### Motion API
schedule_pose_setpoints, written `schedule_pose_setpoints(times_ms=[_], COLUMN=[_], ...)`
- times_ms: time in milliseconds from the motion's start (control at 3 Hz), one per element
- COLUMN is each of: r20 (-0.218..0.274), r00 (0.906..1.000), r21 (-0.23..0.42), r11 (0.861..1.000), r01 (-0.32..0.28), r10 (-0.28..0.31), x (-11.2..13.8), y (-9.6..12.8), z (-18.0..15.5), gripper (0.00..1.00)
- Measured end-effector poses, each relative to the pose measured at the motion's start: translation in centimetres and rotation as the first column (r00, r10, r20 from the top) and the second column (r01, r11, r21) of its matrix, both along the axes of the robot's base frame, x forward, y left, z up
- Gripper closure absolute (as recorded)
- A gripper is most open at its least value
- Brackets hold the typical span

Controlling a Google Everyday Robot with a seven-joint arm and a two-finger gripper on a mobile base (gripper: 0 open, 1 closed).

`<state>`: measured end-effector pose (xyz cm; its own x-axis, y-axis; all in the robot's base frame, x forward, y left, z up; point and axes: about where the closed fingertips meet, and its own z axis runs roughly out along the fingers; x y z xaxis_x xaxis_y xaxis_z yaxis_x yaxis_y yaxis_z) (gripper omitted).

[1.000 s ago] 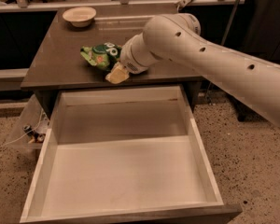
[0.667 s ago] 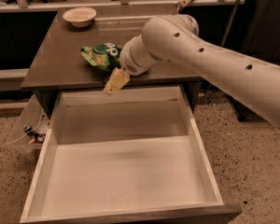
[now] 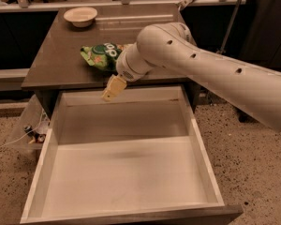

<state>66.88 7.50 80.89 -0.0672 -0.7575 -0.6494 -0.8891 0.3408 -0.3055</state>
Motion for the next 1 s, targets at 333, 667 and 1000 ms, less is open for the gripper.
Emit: schedule_pose_setpoints(times_ms=[333,667,1000], r20=[0.000,0.054,0.133], r00=[1.0000,0.9985,0.9910], r21=[0.000,0.049,0.081], r11=[1.000,0.999,0.997], r01=[0.000,-0.013,0.005], r10=[0.000,0.011,-0.016], x=[0.0,-0.9,-2.3], y=[0.0,-1.2,-3.9], z=[0.3,3.7,7.5], gripper=[0.00,0.00,0.00])
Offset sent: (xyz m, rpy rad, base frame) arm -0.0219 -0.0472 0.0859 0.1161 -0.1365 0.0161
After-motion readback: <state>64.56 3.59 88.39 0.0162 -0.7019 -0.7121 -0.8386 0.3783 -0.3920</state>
